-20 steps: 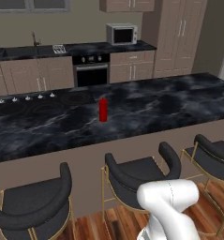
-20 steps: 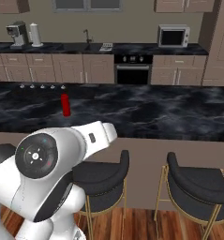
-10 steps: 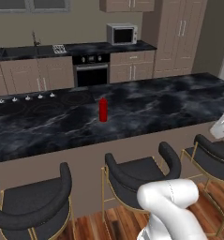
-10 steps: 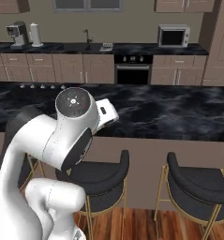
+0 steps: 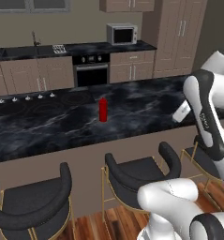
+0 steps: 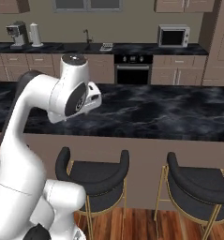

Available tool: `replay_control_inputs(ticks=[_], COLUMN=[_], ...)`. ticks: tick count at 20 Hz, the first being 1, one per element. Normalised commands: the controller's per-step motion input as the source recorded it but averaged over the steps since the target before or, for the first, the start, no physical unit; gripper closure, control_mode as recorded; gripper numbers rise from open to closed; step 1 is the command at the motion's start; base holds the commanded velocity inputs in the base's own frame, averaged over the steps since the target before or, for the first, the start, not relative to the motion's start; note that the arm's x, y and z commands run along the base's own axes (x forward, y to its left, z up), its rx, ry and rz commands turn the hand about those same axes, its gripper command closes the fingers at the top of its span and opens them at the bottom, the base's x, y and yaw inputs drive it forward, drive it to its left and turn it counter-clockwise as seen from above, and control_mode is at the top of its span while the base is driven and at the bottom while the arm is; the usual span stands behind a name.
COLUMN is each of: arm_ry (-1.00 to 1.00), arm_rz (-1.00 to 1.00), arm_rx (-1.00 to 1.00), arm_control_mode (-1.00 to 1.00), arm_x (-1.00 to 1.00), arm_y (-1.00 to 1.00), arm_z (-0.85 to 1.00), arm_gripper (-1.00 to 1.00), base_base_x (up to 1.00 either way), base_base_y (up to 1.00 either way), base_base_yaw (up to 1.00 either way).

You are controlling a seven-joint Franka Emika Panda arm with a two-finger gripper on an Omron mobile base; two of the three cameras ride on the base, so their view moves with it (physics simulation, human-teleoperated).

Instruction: Place the condiment bottle and ketchup from the counter to the top shelf of the fridge. If the existing items in the fridge are on the top shelf, move them to other shelves.

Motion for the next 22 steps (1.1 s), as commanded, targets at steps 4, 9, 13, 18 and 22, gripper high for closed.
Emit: replay_control_inputs(ticks=[4,9,13,18,22], arm_ry=[0.11,0.02,-0.01,-0.17,-0.32], arm_rz=[-0.17,-0.29,-0.38,-0.38,-0.35], arm_rx=[0.09,0.19,0.22,0.04,0.0], arm_control_mode=[-1.0,-1.0,-1.0,-1.0,-1.0], arm_x=[0.81,0.72,0.43,0.09,0.0], arm_y=[0.89,0.6,0.57,0.39,0.42], arm_z=[-0.35,-0.21,-0.25,-0.18,-0.14], arm_gripper=[-1.0,-1.0,-1.0,-1.0,-1.0], base_base_x=[0.0,0.0,0.0,0.0,0.0], base_base_y=[0.0,0.0,0.0,0.0,0.0], base_base_yaw=[0.0,0.0,0.0,0.0,0.0])
